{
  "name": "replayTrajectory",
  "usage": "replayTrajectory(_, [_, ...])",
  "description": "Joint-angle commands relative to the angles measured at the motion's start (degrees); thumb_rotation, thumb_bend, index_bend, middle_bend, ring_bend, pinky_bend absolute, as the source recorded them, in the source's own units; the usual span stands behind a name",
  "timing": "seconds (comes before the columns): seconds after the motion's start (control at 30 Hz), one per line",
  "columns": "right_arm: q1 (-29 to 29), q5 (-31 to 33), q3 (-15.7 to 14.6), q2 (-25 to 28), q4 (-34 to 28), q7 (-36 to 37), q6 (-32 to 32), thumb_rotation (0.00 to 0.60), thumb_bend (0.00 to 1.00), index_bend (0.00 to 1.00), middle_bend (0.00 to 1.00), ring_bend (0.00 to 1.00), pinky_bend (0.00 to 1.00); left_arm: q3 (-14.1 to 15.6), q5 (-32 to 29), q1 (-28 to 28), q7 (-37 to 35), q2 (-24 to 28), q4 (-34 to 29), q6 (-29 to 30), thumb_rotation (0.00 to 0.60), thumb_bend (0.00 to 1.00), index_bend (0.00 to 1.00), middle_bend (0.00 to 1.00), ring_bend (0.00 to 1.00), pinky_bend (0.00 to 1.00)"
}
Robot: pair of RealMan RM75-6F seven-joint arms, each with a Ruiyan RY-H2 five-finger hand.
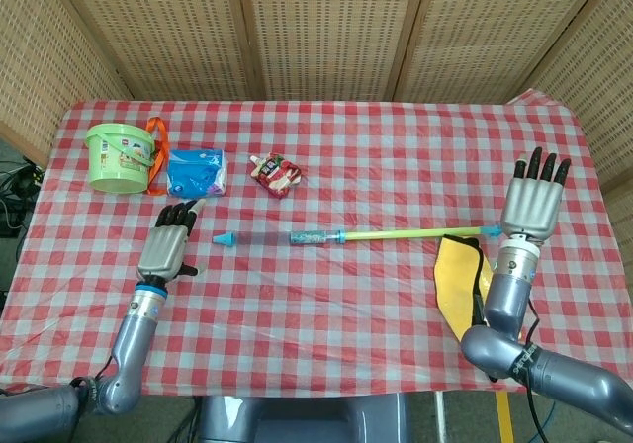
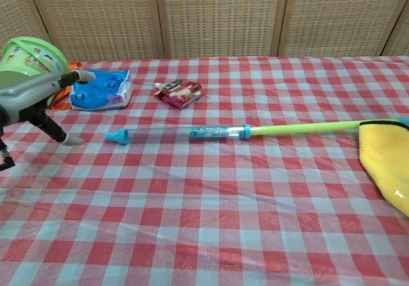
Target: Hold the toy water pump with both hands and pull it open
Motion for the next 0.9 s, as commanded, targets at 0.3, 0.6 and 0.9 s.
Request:
replayTrajectory(0.3, [-14.25,-42.58,-17.91,6.59,-3.47,38.73,3.29,0.6,0.19,0.04,0.0,0.0,0.0,10.46,22.78,11.26,-10.95,10.59,0.19,16.19,0.6,0.17,0.0,0.0,0.0,0.0])
replayTrajectory(0.6, [-22.51,-55.12,-25.44,7.01,7.11,62.35,6.56,0.6,0.15,0.01,0.0,0.0,0.0,16.85,29.22,18.61,-13.04,13.74,3.95,21.78,0.6,0.14,0.0,0.0,0.0,0.0])
replayTrajectory(0.9, [-24.74,-56.87,-24.18,6.51,8.98,64.57,5.74,0.6,0.13,0.0,0.0,0.0,0.0,15.41,29.48,20.28,-13.65,14.07,3.61,22.14,0.6,0.14,0.0,0.0,0.0,0.0])
